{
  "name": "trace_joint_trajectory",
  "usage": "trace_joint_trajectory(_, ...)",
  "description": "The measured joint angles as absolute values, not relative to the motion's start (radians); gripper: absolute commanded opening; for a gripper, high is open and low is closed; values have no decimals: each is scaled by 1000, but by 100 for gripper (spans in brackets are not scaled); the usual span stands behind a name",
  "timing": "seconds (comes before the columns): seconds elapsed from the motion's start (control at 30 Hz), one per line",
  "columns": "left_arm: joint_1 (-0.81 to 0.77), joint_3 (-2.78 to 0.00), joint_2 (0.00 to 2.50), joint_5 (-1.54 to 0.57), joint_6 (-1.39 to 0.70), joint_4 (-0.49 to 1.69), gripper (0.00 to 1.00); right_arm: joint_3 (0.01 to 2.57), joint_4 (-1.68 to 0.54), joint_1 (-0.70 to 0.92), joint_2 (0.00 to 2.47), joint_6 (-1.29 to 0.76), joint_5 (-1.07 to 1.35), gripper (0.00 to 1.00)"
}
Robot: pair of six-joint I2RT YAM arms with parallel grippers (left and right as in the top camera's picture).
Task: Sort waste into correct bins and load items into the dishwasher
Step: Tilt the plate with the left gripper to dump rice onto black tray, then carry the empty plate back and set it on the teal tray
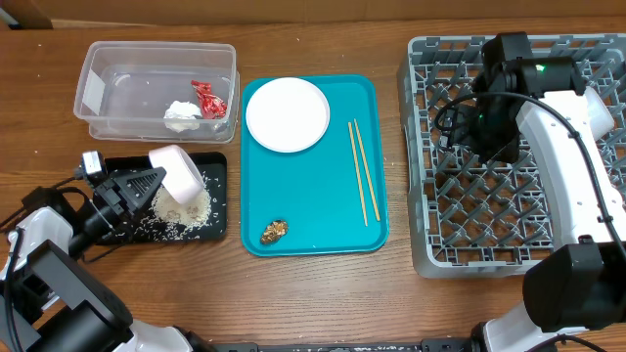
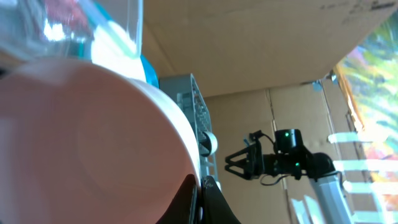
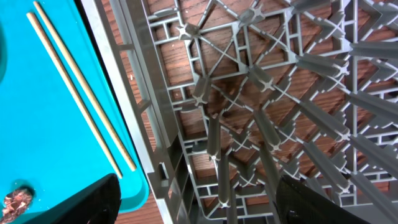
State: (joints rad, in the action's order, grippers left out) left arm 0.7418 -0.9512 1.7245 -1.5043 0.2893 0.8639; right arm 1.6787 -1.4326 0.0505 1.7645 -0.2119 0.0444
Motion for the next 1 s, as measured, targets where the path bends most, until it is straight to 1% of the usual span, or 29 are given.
trace_joint_trajectory(0.07, 742, -952, 1724, -1477, 245, 816, 4, 1679, -1432, 51, 1765, -212, 44, 82)
trace_joint_trajectory(0.13, 742, -951, 1724, -1460, 208, 828, 4, 1679, -1432, 51, 1765, -212, 44, 82)
trace_joint_trajectory(0.43, 738, -951, 1724, -1529, 216, 860, 4, 1679, -1431, 51, 1765, -209, 44, 82)
trace_joint_trajectory(0.6, 688, -951, 1684, -1521, 234, 879, 4, 1679, -1432, 51, 1765, -209, 44, 82)
trace_joint_trajectory(0.67, 625, -957, 1607, -1467, 234, 886, 4, 1679, -1432, 50, 1765, -209, 44, 82)
trace_joint_trajectory(0.77, 509, -1002, 1517, -1319, 200, 879, 4, 1679, -1431, 51, 1765, -209, 44, 82)
trace_joint_trajectory(0.9, 279, -1075, 1430, -1090, 122, 811, 4, 1679, -1432, 51, 1765, -209, 44, 82)
trace_joint_trajectory(1.0, 101, -1091, 1414, -922, 56, 744, 4, 1679, -1431, 50, 1765, -209, 44, 82)
